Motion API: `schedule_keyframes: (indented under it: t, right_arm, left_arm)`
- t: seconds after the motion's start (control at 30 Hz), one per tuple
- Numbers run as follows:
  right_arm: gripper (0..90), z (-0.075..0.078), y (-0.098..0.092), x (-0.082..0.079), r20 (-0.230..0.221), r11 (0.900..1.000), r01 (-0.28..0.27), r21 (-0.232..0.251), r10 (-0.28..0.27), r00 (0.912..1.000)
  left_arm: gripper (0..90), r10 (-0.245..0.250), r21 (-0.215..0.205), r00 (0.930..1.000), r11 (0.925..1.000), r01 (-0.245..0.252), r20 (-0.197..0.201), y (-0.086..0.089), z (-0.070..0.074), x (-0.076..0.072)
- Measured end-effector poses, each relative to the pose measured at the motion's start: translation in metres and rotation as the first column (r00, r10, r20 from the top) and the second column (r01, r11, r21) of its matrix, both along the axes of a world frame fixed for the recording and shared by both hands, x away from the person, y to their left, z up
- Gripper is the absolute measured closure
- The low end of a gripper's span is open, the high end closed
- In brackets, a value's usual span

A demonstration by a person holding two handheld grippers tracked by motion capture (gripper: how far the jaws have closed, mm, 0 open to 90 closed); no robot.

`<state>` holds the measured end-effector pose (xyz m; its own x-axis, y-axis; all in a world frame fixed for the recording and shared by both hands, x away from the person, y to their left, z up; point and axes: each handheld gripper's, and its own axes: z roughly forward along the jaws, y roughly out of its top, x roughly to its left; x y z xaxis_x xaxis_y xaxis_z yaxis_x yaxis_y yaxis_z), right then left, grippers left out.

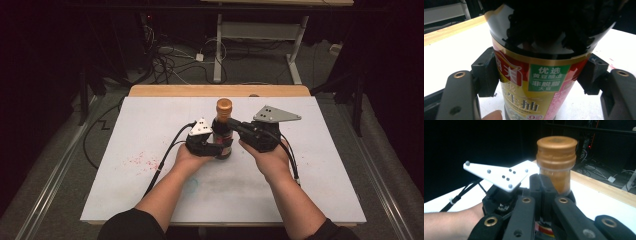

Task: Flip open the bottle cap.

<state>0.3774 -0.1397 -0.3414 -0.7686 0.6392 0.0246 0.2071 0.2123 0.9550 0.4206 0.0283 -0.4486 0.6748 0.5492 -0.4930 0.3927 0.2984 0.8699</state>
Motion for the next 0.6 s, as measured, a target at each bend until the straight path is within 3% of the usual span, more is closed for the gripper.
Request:
schedule_keyframes:
  t: [0.3, 0.6]
  right_arm:
    - [90.0, 0.014, 0.005, 0.004, 0.006, 1.0, 0.013, 0.0, -0.013, 0.9999]
    - [90.0, 0.019, 0.006, 0.008, -0.011, 1.0, 0.026, -0.012, -0.026, 0.9996]
  left_arm:
    - [28.1, 0.002, -0.002, 1.0, 1.0, -0.002, 0.001, 0.0, 0.0, 0.0]
    - [28.4, 0.009, 0.001, 0.9999, 1.0, -0.009, 0.006, -0.001, -0.001, -0.001]
